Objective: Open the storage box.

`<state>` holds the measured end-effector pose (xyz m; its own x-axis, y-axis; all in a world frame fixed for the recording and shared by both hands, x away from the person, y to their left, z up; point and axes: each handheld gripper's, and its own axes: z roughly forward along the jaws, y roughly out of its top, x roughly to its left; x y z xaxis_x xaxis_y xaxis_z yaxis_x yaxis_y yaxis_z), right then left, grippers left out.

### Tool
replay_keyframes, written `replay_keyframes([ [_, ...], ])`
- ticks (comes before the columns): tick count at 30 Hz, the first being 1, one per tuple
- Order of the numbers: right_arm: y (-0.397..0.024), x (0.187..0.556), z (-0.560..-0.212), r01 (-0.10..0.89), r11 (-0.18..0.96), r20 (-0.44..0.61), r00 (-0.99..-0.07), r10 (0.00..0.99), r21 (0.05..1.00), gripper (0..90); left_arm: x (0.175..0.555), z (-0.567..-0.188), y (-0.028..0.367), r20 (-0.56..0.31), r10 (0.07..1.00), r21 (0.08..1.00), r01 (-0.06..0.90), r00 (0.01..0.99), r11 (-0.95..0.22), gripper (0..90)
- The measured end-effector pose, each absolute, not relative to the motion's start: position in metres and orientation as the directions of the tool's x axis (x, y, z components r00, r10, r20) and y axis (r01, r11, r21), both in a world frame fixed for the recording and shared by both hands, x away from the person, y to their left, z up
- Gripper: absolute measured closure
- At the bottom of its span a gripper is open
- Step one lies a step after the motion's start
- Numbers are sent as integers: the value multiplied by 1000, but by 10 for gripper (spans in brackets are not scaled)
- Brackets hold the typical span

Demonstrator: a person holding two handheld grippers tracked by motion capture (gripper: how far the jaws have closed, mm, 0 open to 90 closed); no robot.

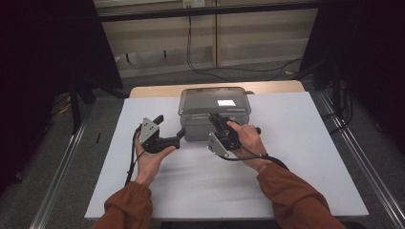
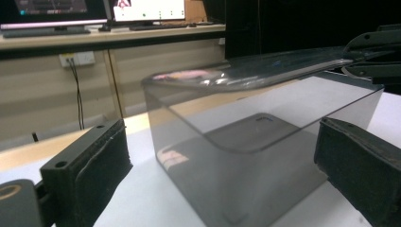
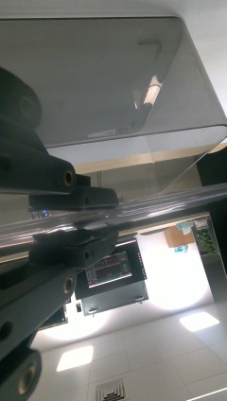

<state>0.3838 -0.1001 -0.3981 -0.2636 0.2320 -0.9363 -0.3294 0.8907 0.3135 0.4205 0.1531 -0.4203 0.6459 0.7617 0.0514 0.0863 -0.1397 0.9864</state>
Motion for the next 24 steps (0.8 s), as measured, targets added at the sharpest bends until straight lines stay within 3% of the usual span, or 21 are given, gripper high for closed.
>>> replay_keyframes([
  [6,-100,385,-396,-331,889,-935,-263,236,317,789,435,-416,140,56,758,983,97,650,-156,66],
  [11,-99,387,-391,-330,889,-936,-255,241,318,789,447,-406,130,111,751,983,40,650,-180,80],
  [24,-99,384,-395,-325,885,-929,-272,251,334,789,446,-411,126,143,737,979,15,661,-204,189],
])
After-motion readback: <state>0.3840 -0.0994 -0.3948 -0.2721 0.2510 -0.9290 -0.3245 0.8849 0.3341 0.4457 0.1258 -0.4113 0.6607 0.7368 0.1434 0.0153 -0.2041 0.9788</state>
